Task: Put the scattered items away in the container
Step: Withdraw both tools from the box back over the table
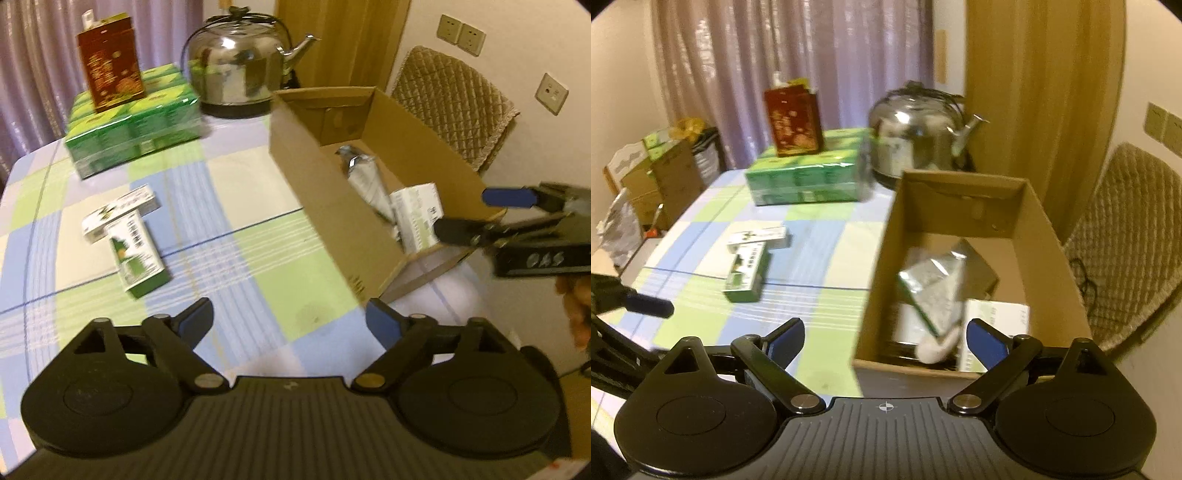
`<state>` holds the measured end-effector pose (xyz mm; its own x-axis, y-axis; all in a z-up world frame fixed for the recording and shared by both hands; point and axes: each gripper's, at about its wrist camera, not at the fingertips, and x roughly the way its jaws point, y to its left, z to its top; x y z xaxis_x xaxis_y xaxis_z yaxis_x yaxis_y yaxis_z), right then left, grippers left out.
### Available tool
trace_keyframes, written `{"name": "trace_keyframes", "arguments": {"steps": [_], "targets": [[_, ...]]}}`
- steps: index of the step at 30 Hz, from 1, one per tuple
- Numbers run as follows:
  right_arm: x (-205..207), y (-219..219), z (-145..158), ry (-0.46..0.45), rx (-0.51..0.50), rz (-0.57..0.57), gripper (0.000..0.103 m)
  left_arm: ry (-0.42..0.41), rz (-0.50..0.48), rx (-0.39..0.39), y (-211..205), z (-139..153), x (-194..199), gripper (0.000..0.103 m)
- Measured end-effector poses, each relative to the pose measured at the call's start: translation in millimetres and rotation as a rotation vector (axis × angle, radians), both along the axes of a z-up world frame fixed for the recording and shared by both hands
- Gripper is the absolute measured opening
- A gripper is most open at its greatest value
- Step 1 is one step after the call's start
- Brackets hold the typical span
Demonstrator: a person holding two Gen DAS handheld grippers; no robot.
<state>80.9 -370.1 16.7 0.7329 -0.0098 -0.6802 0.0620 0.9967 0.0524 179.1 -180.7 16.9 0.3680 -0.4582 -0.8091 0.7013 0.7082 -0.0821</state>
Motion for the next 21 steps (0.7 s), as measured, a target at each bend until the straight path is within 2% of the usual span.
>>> {"name": "trace_keyframes", "arguments": {"steps": [4, 11, 16, 21], "targets": [[1, 23, 6, -0.015, 0.0, 0.049, 0.096, 0.003, 0.043, 0.025, 30, -12, -1, 0.095], [20, 65, 3, -0.013, 0.0, 0.146, 0.097, 0.014, 0.162, 0.069, 90, -30, 13, 0.098], [52, 95, -13, 0.024, -0.001, 0.21, 0.098, 0.004, 0.197, 0.098, 120, -35, 32, 0.098], [98, 122, -40, 0.07, 0.017, 0.253, 0.098, -0.027, 0.172, 0.146, 139, -42, 65, 0.098]]}}
